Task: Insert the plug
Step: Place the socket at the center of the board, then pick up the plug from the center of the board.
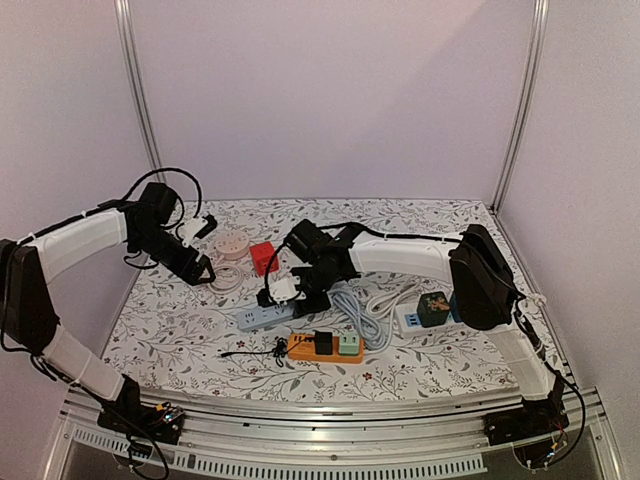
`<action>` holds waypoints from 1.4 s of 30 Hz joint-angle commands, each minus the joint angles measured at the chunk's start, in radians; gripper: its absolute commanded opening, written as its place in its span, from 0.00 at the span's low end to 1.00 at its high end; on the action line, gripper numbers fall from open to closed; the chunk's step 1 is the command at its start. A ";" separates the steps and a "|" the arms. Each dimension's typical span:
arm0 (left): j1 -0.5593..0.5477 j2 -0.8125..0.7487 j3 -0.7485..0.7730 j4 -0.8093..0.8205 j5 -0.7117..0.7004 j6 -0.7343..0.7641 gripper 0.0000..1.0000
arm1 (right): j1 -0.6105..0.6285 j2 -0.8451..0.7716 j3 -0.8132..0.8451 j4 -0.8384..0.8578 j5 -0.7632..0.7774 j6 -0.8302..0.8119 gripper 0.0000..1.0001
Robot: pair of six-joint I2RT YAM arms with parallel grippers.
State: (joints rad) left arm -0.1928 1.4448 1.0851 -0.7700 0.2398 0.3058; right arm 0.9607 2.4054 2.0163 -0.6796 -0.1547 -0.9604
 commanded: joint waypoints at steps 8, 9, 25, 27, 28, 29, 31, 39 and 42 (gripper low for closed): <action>0.008 0.139 0.155 0.032 -0.006 -0.040 0.98 | -0.029 -0.014 -0.036 0.024 0.020 0.103 0.91; 0.006 0.157 0.174 0.033 -0.001 -0.050 0.99 | -0.031 -0.029 -0.052 0.053 0.018 0.114 0.97; -0.090 0.557 0.580 0.004 -0.120 -0.249 0.98 | -0.179 -0.450 -0.408 0.479 -0.088 0.598 0.99; -0.095 0.609 0.647 -0.016 -0.138 -0.299 0.98 | -0.194 -0.469 -0.410 0.477 0.032 0.712 0.99; -0.100 0.630 0.672 -0.026 -0.142 -0.339 0.97 | -0.199 -0.470 -0.413 0.474 0.100 0.761 0.99; -0.107 0.646 0.689 -0.037 -0.142 -0.368 0.98 | -0.202 -0.472 -0.417 0.471 0.165 0.792 0.99; -0.127 0.667 0.707 -0.054 -0.147 -0.421 0.98 | -0.206 -0.471 -0.428 0.462 0.274 0.852 0.99; -0.227 0.704 0.703 -0.055 -0.215 -0.606 0.99 | -0.214 -0.458 -0.451 0.453 0.221 0.950 0.97; -0.242 0.734 0.710 -0.048 -0.236 -0.640 0.99 | -0.215 -0.457 -0.454 0.453 0.193 0.972 0.96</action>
State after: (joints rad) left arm -0.4252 2.1330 1.7725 -0.8001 0.0463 -0.2375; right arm 0.7452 1.9369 1.5692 -0.2237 0.0666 -0.0608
